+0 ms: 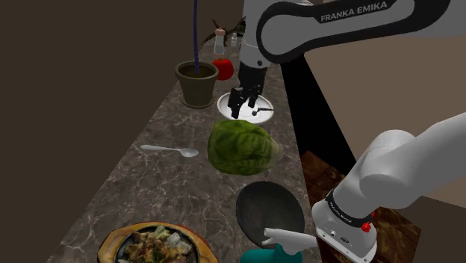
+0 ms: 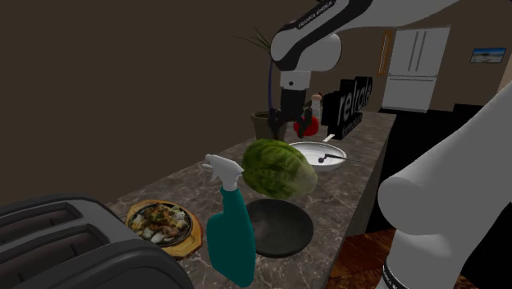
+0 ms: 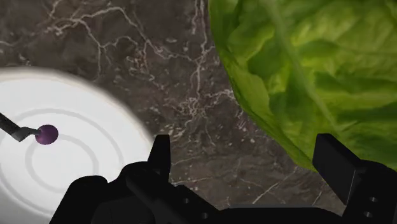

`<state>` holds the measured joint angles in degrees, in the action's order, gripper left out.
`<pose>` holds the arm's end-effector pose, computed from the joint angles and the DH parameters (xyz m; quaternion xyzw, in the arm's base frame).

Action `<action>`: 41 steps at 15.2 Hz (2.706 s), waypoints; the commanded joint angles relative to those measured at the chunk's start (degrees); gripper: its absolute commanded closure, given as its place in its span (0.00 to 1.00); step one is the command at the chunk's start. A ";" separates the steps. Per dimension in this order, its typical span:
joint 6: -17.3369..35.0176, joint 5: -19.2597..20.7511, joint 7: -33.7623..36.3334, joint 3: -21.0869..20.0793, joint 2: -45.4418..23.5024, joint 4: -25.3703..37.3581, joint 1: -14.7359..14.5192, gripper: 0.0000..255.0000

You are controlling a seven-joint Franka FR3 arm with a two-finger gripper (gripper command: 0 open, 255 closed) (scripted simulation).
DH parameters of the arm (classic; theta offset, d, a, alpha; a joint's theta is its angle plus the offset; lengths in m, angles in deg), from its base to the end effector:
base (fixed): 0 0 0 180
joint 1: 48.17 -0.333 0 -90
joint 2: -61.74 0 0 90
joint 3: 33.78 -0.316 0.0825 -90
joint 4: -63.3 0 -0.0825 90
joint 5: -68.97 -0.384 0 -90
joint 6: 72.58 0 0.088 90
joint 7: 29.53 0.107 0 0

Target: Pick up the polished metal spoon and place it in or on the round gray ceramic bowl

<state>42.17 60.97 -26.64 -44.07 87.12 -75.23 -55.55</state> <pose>0.3936 0.1379 0.4711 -0.9953 -0.0922 -0.0074 0.0271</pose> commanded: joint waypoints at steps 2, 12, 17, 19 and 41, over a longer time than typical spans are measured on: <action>5.87 -0.81 -0.82 -1.50 -5.26 1.05 -1.33 0.00; 20.20 -0.38 -2.39 -6.03 -22.51 9.65 -5.43 0.00; 25.41 1.91 -2.34 -8.02 -31.23 15.85 -7.49 0.00; 27.10 3.18 -2.17 -8.62 -34.70 18.65 -8.48 0.00; 31.85 5.42 -0.74 -8.17 -39.98 19.17 -9.64 1.00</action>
<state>74.01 66.39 -27.38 -52.24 47.14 -56.06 -65.19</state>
